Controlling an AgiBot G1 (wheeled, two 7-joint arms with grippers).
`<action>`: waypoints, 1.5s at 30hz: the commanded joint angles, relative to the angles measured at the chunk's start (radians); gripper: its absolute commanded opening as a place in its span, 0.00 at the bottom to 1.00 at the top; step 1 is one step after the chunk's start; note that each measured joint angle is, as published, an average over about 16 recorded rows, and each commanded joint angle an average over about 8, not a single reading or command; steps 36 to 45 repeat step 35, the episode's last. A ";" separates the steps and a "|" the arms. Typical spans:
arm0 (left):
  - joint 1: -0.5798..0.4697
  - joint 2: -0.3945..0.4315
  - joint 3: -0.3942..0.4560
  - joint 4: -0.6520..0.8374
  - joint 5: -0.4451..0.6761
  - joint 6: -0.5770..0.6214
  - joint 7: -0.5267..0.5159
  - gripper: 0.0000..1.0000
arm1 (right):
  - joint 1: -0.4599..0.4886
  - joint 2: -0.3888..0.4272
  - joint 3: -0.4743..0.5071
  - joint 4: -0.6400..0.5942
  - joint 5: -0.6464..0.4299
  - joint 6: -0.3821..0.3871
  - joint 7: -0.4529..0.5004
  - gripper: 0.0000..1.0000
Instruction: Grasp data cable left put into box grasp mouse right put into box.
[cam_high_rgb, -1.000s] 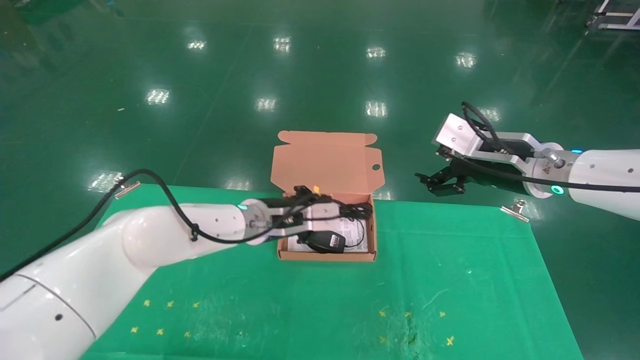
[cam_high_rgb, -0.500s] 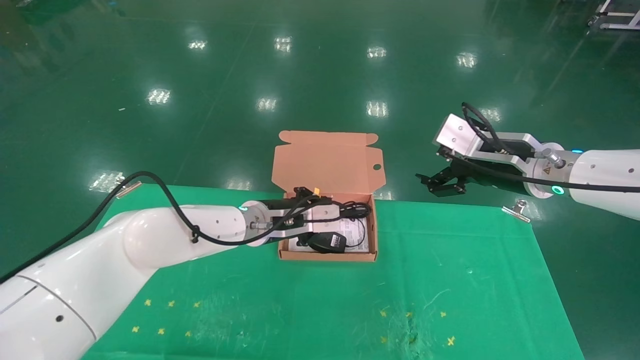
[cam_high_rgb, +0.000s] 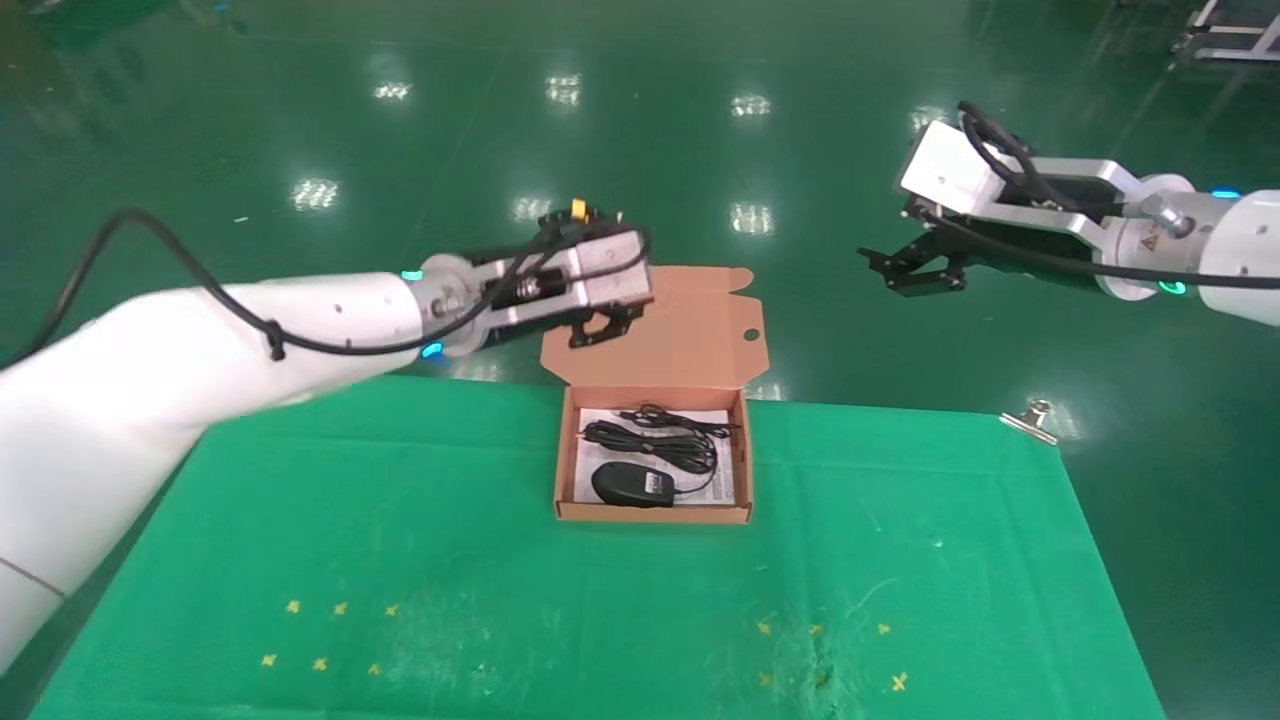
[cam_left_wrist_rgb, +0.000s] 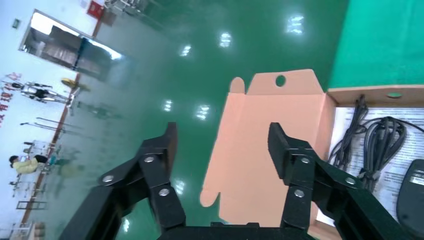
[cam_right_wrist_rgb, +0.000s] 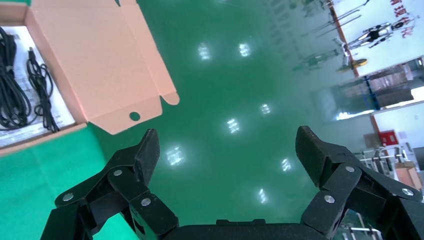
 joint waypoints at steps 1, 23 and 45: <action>-0.017 -0.008 -0.007 -0.009 -0.005 -0.008 0.000 1.00 | 0.011 0.002 0.000 0.003 -0.009 0.003 -0.006 1.00; 0.152 -0.239 -0.235 -0.178 -0.331 0.320 -0.076 1.00 | -0.164 0.103 0.108 0.077 0.398 -0.226 -0.041 1.00; 0.247 -0.359 -0.354 -0.264 -0.502 0.497 -0.117 1.00 | -0.260 0.157 0.167 0.116 0.618 -0.349 -0.058 1.00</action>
